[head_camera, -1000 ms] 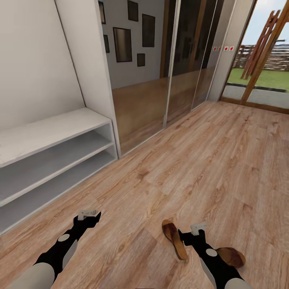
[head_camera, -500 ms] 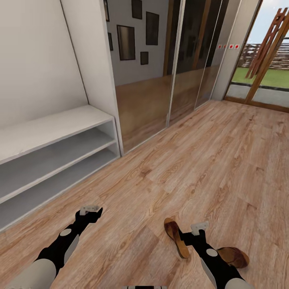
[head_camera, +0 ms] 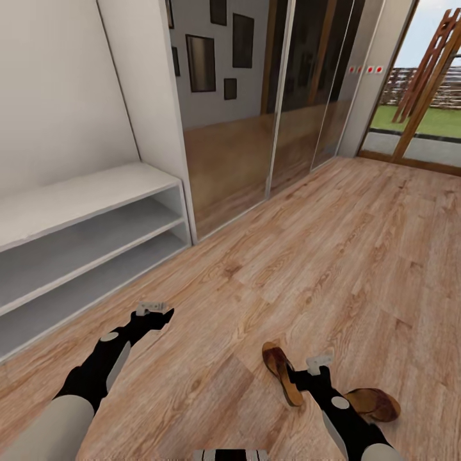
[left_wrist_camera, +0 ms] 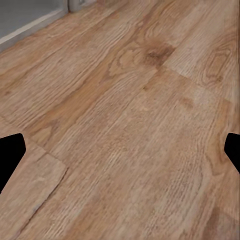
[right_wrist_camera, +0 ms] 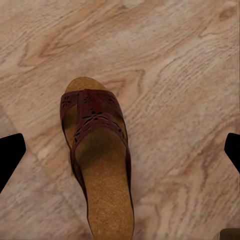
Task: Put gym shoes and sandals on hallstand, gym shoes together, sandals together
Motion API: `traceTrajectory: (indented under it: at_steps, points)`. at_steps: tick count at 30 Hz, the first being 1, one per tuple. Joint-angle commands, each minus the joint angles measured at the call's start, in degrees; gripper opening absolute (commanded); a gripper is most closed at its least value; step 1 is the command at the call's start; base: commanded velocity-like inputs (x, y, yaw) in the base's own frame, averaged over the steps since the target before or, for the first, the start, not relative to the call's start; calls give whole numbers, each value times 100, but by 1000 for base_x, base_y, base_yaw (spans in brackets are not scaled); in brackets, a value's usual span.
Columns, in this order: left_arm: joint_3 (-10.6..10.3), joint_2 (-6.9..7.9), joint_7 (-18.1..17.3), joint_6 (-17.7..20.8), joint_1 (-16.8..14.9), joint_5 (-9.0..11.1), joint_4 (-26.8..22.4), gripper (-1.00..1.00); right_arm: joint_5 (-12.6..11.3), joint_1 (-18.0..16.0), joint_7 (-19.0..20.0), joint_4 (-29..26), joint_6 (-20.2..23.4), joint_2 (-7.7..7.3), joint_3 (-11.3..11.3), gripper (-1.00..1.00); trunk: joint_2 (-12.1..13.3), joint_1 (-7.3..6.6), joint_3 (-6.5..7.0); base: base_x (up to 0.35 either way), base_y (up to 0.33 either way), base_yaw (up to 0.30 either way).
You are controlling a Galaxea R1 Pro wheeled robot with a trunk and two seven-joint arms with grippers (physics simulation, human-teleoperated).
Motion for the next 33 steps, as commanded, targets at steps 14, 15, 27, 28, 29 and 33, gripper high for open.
traceTrajectory:
  at_steps: [14,15,27,28,29,33]
  points:
    - [24,8,-111,69,5,32,-123,100,49,-3,38,2,-26,-3,-42,100,-60,55,-433,0,0,0]
    - [24,8,-111,68,8,32,-118,100,49,-3,38,2,-28,-3,-39,100,-62,57,-464,0,0,0]
    - [24,9,-112,42,17,23,-54,100,56,-3,38,9,-32,-3,-34,100,-78,88,-838,0,0,0]
    - [24,9,-112,42,19,23,-53,100,57,-3,38,7,-35,-3,-34,100,-79,91,-869,0,0,0]
    - [24,9,-112,41,18,23,-53,100,57,-3,38,6,-36,-3,-34,100,-80,93,-900,0,0,0]
    - [24,9,-112,41,20,23,-52,100,58,-3,32,-4,-56,-4,-34,100,-86,104,-1017,0,0,0]
